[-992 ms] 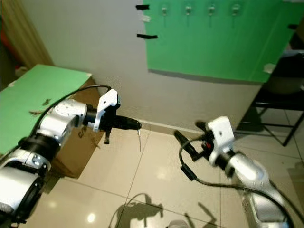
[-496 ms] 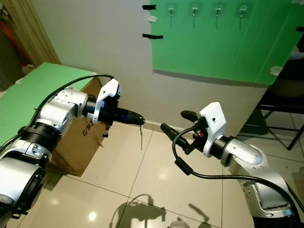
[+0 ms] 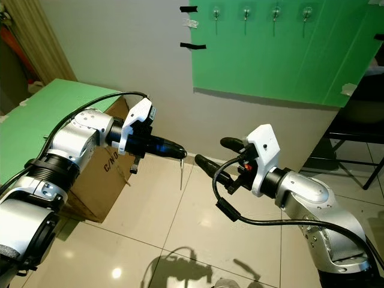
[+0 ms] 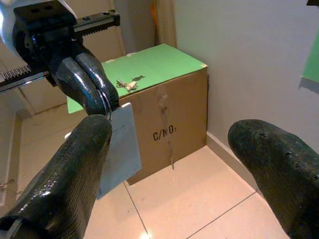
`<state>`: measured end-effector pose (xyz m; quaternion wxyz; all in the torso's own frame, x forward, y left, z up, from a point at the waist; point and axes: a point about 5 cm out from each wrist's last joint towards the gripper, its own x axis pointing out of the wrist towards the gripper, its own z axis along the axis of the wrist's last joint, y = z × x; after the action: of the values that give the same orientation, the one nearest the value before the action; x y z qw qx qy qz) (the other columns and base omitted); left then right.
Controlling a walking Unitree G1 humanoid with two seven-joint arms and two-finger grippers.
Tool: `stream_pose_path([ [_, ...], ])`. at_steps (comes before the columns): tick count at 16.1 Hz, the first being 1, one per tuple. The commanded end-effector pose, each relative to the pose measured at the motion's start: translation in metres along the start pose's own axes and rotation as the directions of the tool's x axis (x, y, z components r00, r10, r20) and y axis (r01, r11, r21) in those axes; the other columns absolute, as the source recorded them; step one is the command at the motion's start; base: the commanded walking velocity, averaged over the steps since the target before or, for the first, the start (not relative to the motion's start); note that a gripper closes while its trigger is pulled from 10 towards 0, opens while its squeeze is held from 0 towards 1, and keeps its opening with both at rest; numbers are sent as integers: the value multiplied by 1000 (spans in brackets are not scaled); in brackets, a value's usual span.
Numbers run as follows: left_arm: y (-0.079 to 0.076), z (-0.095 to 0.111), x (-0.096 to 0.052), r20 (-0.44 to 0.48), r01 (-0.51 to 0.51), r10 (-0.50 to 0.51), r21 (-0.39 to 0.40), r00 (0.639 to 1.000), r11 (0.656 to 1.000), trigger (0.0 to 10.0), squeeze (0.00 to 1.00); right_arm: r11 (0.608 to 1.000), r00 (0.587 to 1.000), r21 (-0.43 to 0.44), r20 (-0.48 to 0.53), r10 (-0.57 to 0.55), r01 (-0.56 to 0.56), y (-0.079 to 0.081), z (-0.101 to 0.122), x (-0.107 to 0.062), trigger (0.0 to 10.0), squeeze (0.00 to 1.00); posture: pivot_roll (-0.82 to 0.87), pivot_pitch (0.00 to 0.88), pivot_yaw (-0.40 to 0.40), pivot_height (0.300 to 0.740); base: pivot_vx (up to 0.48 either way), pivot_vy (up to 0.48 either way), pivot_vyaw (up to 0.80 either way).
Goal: Hang keys on a hook
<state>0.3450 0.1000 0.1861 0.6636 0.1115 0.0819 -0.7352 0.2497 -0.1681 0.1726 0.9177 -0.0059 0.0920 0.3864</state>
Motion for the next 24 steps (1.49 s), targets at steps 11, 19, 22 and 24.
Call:
stream_pose_path([
  [11,-3,37,-5,155,111,-108,-12,982,994,10000,0,992,993,44,30,114,-115,17,16,-3,10000,0,-295,0,130,740,0,0,0],
  [19,-5,25,-1,24,113,-115,51,993,992,10000,0,996,997,51,30,74,-76,6,18,-9,10000,0,-296,0,128,740,0,0,0],
  [22,-4,25,0,22,113,-115,59,993,992,10000,0,994,995,58,41,90,-92,7,21,-9,10000,0,-297,0,126,740,0,0,0],
  [24,-4,25,1,16,115,-116,69,993,991,10000,0,989,991,74,61,120,-124,11,25,-10,10000,0,-299,0,123,740,0,0,0],
])
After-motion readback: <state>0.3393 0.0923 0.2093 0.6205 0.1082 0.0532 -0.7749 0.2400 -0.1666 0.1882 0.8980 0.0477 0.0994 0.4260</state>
